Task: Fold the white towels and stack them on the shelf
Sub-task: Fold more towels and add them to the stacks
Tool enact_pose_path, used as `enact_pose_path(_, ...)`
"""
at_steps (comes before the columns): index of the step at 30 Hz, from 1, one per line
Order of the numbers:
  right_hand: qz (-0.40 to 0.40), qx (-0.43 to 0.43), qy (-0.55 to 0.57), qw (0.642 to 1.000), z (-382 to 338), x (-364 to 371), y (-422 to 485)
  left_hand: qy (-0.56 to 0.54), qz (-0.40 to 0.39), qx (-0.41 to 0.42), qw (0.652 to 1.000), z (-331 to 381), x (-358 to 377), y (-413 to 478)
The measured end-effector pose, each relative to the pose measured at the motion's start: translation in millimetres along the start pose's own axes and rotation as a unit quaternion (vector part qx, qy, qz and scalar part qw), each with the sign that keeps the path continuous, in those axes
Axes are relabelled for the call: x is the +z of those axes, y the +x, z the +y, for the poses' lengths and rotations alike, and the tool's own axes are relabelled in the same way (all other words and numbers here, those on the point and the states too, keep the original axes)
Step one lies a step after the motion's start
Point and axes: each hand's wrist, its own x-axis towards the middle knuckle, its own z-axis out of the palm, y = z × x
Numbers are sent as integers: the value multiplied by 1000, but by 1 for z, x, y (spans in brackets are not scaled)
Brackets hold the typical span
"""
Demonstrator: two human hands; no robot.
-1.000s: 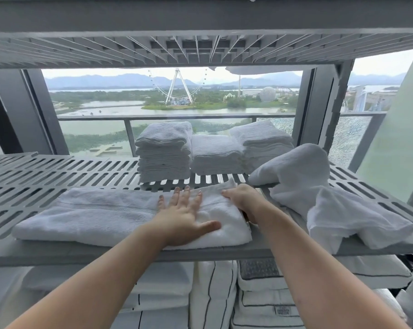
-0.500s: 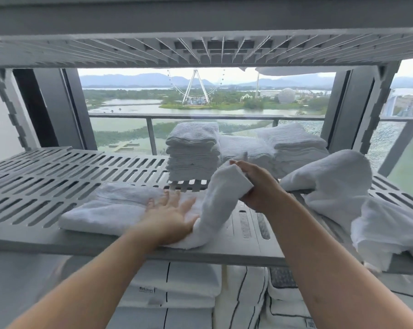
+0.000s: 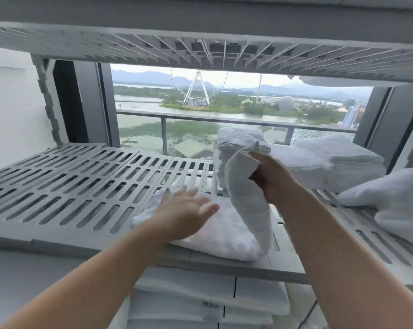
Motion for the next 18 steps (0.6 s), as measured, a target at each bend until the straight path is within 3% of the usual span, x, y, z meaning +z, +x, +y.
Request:
enact_pose_path(3,27,3,-18,999,9,27,13,-55,-2,-19,998,-63,-17,-6)
enact_pose_path(7,60,-4,-73,996,28,66,31,-270,-30,-12,962,-100,-6,-14)
enact_pose_path(10,72,10,-131,989,44,89,43,-420,-25,-69,904,-103,-3,-13)
enact_pose_path(13,69,35,-175,982,63,106,54,-557,26,-138,819,-104,-8,-15)
enact_pose_path(16,74,56,-285,954,79,116,60,-687,-7,-117,717,-106,-7,-19)
enact_pose_path(18,75,67,-334,937,87,122,64,-717,-33,-109,687,-107,-8,-24)
